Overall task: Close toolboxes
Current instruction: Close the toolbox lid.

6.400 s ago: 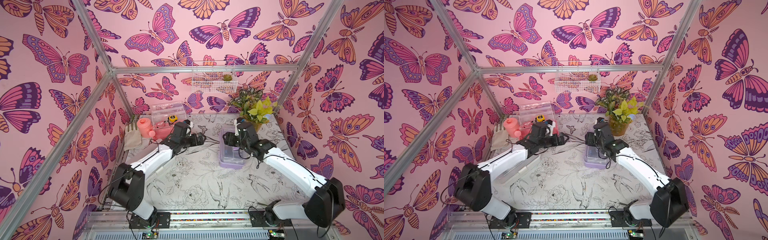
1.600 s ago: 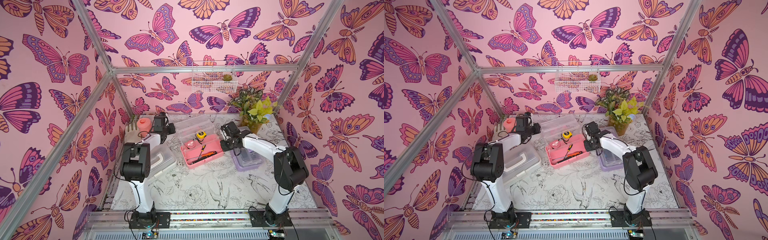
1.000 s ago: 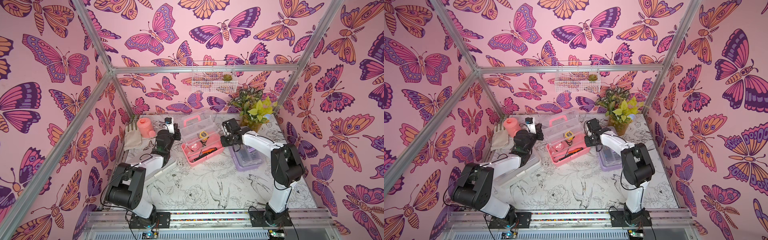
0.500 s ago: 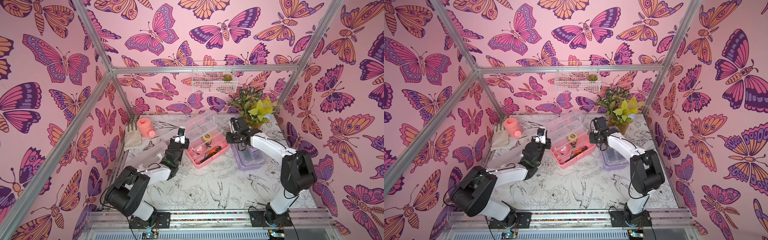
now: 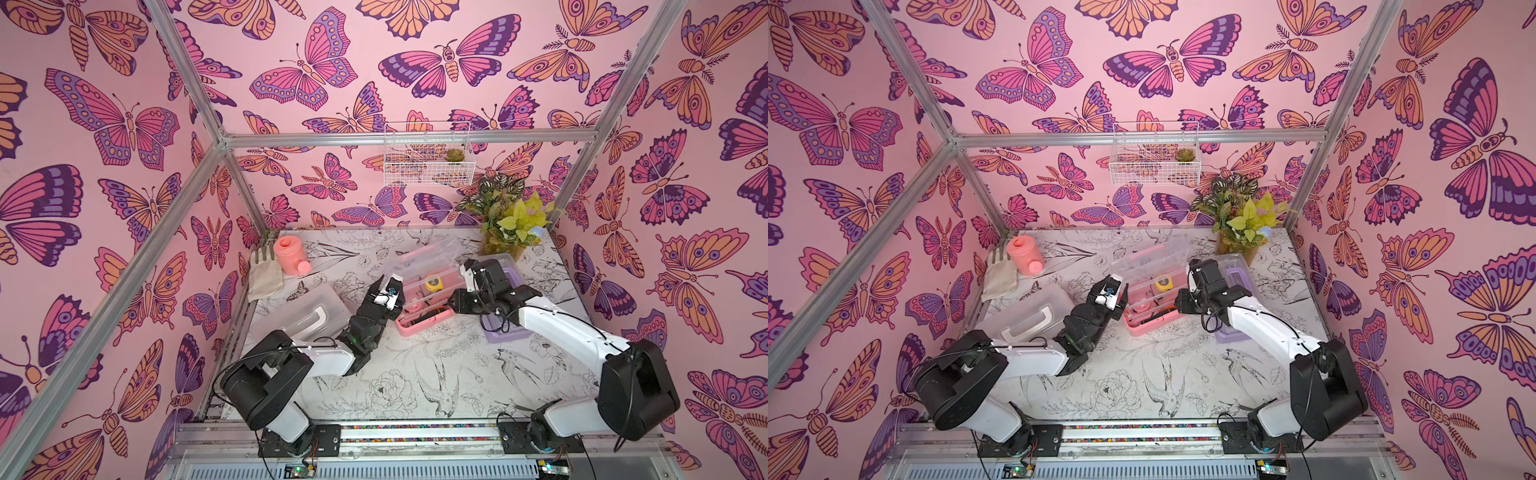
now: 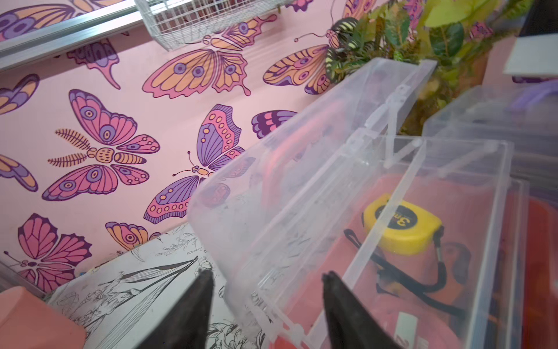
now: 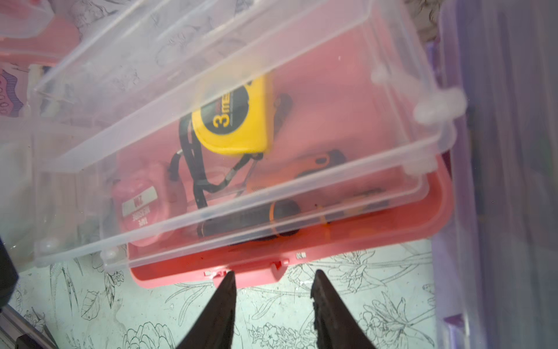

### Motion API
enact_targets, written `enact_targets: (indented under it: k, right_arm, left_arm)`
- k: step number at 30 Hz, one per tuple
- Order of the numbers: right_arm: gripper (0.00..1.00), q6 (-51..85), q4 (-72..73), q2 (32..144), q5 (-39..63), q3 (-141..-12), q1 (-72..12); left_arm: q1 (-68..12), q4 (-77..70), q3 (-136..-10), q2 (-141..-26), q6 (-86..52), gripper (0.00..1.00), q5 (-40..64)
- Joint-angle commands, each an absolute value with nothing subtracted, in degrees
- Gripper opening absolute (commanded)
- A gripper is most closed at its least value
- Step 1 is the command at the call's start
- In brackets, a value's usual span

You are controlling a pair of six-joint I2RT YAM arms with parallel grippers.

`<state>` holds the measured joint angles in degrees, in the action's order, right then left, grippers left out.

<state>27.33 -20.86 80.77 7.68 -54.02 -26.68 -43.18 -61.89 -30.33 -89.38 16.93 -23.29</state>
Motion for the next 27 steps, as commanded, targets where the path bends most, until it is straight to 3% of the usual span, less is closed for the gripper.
enact_targets:
  k: [1, 10, 16, 27]
  right_arm:
    - [0.43, 30.1, -22.3, 76.5, 5.4, -51.9, -26.9]
    - [0.43, 34.2, -20.7, 70.7, 3.2, -44.9, -26.9]
    - [0.43, 37.8, -15.5, 72.2, 4.3, -41.8, -26.9]
    - [0.43, 41.0, -14.0, 73.0, -4.0, -40.1, -26.6]
  left_arm:
    - [-43.9, -60.6, -29.0, -88.7, 17.3, 1.00, -26.6]
    - [-43.6, -46.7, -25.6, -77.6, 4.5, 1.00, -26.4]
    - [-39.9, -35.0, -26.8, -68.6, -3.2, 1.00, -19.7]
    - [-35.5, -30.3, -29.5, -60.2, -11.1, 1.00, -8.3]
